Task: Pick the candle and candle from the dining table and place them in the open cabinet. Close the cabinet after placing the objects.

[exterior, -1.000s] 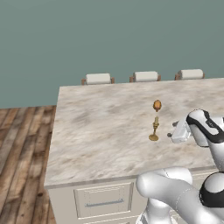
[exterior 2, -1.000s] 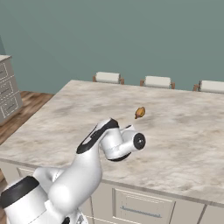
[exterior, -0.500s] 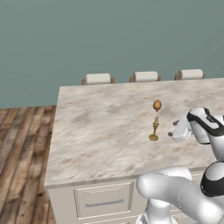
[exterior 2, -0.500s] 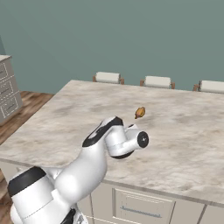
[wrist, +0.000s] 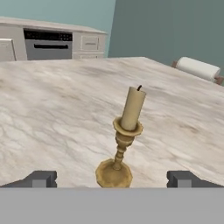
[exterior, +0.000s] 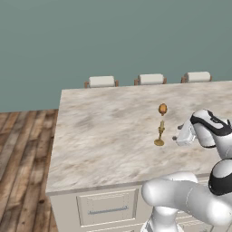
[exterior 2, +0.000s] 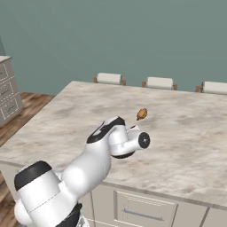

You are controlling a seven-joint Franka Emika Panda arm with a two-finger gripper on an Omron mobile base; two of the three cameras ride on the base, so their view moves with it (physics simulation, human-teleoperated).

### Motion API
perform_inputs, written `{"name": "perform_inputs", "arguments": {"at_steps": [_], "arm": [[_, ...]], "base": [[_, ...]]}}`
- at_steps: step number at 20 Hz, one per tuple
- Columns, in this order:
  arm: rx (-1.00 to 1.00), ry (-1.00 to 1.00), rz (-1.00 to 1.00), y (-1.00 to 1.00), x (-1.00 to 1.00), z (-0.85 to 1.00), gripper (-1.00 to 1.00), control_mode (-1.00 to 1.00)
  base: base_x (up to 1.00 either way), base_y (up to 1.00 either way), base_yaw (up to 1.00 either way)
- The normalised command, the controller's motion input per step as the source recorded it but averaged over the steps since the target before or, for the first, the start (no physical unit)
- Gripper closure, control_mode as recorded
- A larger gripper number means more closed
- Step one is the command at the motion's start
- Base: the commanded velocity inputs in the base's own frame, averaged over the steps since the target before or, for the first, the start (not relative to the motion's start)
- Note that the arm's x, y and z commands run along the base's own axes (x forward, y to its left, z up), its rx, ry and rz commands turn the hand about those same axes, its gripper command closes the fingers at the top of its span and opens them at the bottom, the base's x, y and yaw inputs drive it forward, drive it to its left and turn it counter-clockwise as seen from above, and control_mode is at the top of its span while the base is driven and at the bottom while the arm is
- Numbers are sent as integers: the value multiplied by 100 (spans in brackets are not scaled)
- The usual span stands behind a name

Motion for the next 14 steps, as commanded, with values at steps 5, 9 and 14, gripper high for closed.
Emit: {"name": "perform_inputs", "arguments": {"at_steps": [5,9,14], "arm": [[-2,0,-1,0,10,-9,-100,-100],[-2,0,-1,-1,19,-12,-100,-100],[-3,0,-2,0,18,-9,-100,-100]], "base": [[0,0,0],[0,0,0],[0,0,0]]}}
